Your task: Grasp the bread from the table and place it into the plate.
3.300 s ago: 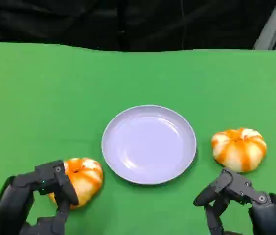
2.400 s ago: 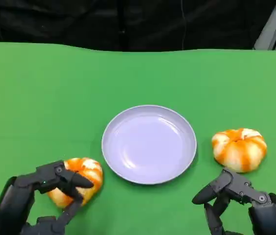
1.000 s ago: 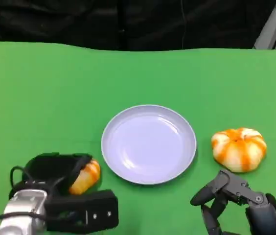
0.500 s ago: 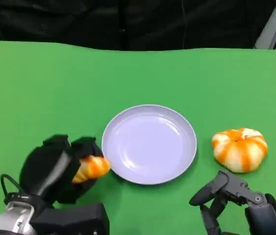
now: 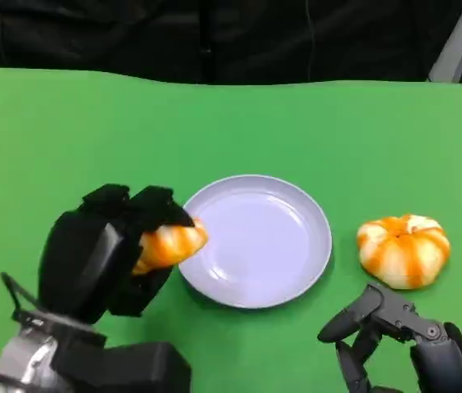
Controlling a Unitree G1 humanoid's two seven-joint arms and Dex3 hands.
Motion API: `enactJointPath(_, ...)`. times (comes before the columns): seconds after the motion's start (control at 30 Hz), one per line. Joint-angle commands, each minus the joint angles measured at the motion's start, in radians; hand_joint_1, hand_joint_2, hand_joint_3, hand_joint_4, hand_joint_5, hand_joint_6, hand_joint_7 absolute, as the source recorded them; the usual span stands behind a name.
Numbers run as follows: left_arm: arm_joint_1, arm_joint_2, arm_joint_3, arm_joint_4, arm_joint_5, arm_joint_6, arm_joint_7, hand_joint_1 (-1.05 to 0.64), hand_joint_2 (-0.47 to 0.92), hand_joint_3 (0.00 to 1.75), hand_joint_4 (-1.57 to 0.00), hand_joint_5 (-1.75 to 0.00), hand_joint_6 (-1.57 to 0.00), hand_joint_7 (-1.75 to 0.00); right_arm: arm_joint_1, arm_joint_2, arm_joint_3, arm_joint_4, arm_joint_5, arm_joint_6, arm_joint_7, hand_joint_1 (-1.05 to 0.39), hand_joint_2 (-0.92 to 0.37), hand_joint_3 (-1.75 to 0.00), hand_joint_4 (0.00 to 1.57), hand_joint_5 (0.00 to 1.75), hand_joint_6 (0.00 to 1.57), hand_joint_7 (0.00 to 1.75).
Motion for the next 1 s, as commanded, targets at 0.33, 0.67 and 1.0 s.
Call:
enactJointPath(0.33,-0.290,-0.126,-0.140,0.316,0.112,0.014,0.130,-0.17,0.15,1.50,-1.01,-1.75,-0.86,-1.51,0.012,0.001,0.016,-0.001,-0.005,-0.007,-0.011,-0.16,-0.43,-1.18,0.81,1.62,0.72,1.24)
enactJointPath(0.67,-0.505,-0.207,-0.291,0.635,0.198,0.152,0.095,-0.26,0.74,0.35,-0.67,-1.13,-0.68,-0.61,0.009,0.001,0.025,0.011,-0.007,-0.015,-0.023,-0.16,-0.43,-1.17,0.81,1.63,0.72,1.22)
enactJointPath(1.0,-0.455,-0.184,-0.351,0.408,0.141,0.422,-0.535,-0.80,0.92,0.38,0.00,-0.01,-0.02,-0.01,0.011,-0.001,0.033,0.005,-0.012,-0.005,-0.024,-0.15,-0.45,-1.15,0.80,1.64,0.72,1.22)
